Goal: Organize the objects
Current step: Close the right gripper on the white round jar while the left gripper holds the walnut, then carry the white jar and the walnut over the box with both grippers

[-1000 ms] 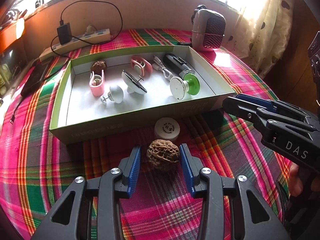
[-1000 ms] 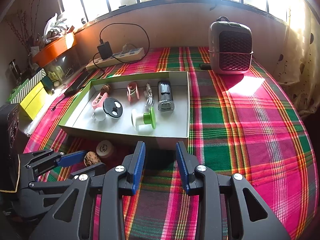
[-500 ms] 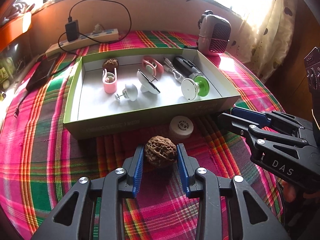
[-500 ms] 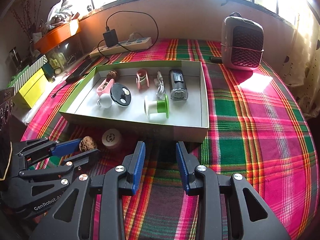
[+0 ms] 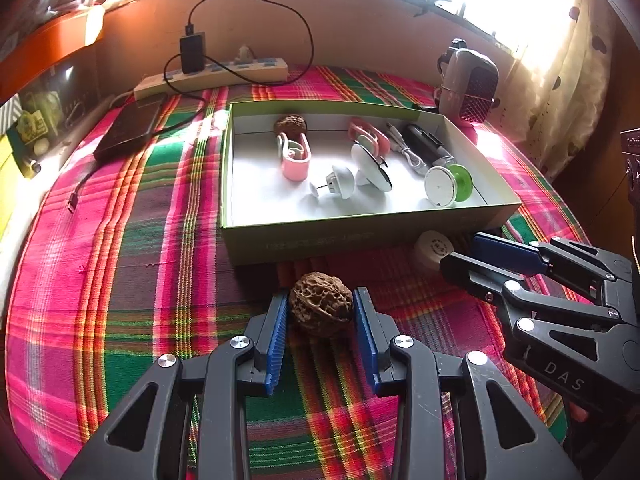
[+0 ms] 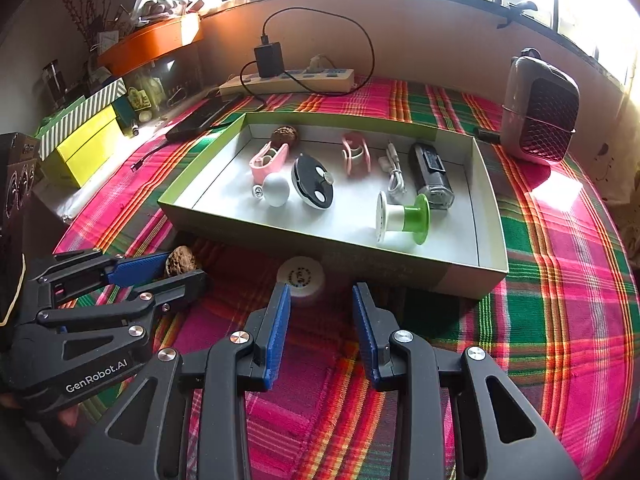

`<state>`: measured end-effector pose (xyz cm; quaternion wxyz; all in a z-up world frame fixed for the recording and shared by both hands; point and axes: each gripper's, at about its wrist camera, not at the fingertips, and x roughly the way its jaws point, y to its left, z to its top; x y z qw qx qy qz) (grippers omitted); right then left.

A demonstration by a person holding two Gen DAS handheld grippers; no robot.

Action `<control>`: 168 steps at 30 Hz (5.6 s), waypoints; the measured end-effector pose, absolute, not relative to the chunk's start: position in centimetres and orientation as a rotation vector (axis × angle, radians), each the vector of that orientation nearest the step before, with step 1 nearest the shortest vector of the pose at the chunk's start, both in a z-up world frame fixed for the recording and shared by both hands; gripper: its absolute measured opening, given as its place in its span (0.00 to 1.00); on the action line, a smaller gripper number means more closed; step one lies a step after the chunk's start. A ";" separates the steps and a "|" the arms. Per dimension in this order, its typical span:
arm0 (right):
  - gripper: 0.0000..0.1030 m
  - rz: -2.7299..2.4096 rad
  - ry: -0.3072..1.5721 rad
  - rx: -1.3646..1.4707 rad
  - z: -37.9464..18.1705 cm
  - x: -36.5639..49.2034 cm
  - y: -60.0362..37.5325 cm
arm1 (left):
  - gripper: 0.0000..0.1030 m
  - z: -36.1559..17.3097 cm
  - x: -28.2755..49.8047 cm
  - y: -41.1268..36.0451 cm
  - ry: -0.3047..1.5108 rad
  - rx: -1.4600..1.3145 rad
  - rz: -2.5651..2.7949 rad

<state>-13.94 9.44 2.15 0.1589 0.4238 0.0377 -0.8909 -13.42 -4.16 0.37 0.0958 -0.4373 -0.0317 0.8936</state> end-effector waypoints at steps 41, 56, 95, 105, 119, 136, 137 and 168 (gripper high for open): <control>0.28 -2.599 0.130 1.241 1.0 -14.8 8.4 | 0.29 0.3 -13.4 -4.2 -0.053 -1.253 2.661; 0.28 -2.590 0.101 1.234 1.0 -14.6 8.5 | 0.29 0.2 -13.3 -4.2 -0.052 -1.252 2.661; 0.28 -2.583 -0.008 1.159 5.1 -20.1 11.8 | 0.29 4.0 -17.2 -4.0 -0.030 -1.187 2.691; 0.28 -2.541 -0.017 1.219 3.7 -23.0 11.4 | 0.29 3.1 -19.3 -4.1 -0.011 -1.228 2.697; 0.28 -2.491 0.002 1.240 2.3 -24.7 10.6 | 0.29 1.7 -20.9 -3.2 0.032 -1.280 2.666; 0.28 -2.493 0.056 1.262 1.3 -25.3 10.0 | 0.29 1.3 -21.3 -3.0 0.042 -1.288 2.665; 0.28 -2.495 0.059 1.261 1.3 -25.3 9.9 | 0.29 1.3 -21.3 -3.0 0.042 -1.288 2.666; 0.28 -2.506 0.076 1.256 1.3 -25.1 9.6 | 0.30 1.3 -21.5 -2.8 0.044 -1.288 2.670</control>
